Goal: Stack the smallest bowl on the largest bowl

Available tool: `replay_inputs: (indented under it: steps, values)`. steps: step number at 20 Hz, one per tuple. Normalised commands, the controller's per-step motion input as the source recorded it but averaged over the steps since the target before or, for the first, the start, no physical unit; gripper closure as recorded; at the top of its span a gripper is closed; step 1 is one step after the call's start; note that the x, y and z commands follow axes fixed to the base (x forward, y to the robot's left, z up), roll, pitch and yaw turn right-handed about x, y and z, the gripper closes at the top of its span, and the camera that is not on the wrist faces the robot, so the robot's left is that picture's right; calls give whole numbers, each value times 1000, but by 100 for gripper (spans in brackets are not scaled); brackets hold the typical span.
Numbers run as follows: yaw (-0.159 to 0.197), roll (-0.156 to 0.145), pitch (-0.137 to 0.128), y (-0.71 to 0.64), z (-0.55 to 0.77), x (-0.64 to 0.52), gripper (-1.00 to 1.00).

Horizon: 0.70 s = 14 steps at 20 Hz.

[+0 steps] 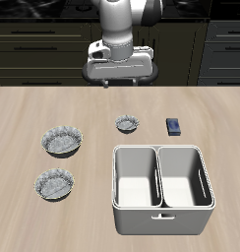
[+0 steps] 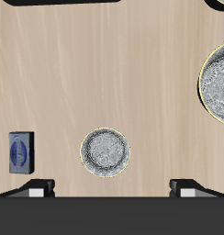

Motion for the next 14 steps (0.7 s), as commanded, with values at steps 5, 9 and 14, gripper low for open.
replay_inputs:
  steps: [5,9,14]
  values:
    - [21,-10,-13,98,-417,-100,-100]
    - [-16,-17,30,60,-366,-28,-100]
    - [13,4,17,146,-291,-17,-100]
